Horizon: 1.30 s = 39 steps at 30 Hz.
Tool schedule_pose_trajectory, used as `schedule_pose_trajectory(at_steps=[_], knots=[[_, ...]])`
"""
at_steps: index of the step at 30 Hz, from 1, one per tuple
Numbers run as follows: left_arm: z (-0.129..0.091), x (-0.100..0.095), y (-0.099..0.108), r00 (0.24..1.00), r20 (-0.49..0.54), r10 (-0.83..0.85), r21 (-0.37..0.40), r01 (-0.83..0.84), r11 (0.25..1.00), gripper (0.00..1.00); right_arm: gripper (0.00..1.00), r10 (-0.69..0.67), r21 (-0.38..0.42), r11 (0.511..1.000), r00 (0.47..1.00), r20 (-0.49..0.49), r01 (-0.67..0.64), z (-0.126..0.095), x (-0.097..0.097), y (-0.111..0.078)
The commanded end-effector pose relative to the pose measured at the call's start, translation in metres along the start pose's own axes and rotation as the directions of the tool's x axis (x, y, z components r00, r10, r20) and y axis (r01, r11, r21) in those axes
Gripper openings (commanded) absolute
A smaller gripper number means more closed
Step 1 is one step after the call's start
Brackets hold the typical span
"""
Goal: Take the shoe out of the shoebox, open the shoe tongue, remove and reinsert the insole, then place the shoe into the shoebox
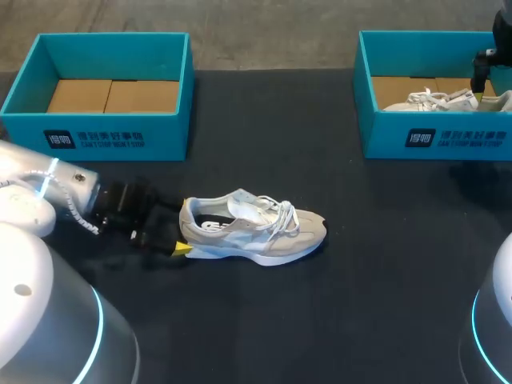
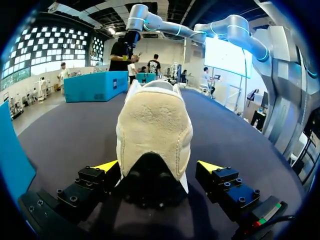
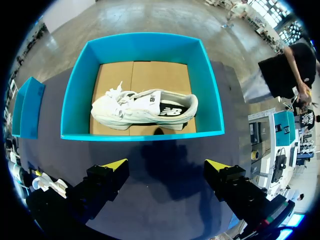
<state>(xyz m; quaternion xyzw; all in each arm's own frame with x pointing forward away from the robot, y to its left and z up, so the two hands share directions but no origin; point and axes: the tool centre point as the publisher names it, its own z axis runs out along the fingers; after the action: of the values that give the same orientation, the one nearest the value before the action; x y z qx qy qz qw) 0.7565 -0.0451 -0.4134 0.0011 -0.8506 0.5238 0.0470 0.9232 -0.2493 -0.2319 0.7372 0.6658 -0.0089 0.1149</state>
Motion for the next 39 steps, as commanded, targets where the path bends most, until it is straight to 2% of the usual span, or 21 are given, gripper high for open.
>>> schedule_pose_trajectory(at_steps=[1,15,16,17,18,19,20,21,39], knots=[[0.007,-0.006,-0.001,1.0,-0.004,0.011,0.005,-0.011,1.0,1.0,1.0,0.001,-0.001,1.0,1.0,-0.001,-0.001,0.0,0.0,0.0],[0.02,-0.017,0.002,0.999,-0.047,0.026,0.009,-0.025,1.0,1.0,1.0,0.001,-0.001,1.0,1.0,-0.001,-0.001,0.0,0.0,0.0],[0.021,-0.017,0.002,0.998,-0.049,0.026,0.009,-0.026,1.0,0.83,1.0,0.001,-0.001,1.0,1.0,-0.001,-0.001,0.0,0.0,0.0],[0.021,-0.017,0.002,0.998,-0.049,0.028,0.01,-0.028,1.0,0.6,1.0,0.001,-0.001,1.0,1.0,-0.001,-0.001,0.0,0.0,0.0],[0.021,-0.017,0.002,0.998,-0.05,0.029,0.011,-0.029,1.0,0.41,1.0,0.001,-0.001,1.0,1.0,-0.001,-0.001,0.0,0.0,0.0],[0.021,-0.017,0.002,0.998,-0.051,0.03,0.013,-0.029,0.999,0.31,1.0,0.001,-0.001,1.0,1.0,-0.001,-0.001,0.0,0.0,0.0],[0.021,-0.017,0.002,0.998,-0.053,0.032,0.013,-0.031,0.999,0.08,1.0,0.001,-0.001,1.0,1.0,-0.001,-0.001,0.0,0.0,0.0],[0.02,-0.017,0.002,0.998,-0.054,0.033,0.012,-0.033,0.999,0.0,1.0,0.001,-0.001,1.0,1.0,-0.001,-0.001,0.0,0.0,0.0],[0.019,-0.018,0.0,0.997,-0.056,0.045,0.003,-0.045,0.999,0.0,1.0,0.001,-0.001,1.0,1.0,-0.001,-0.001,0.0,0.0,0.0]])
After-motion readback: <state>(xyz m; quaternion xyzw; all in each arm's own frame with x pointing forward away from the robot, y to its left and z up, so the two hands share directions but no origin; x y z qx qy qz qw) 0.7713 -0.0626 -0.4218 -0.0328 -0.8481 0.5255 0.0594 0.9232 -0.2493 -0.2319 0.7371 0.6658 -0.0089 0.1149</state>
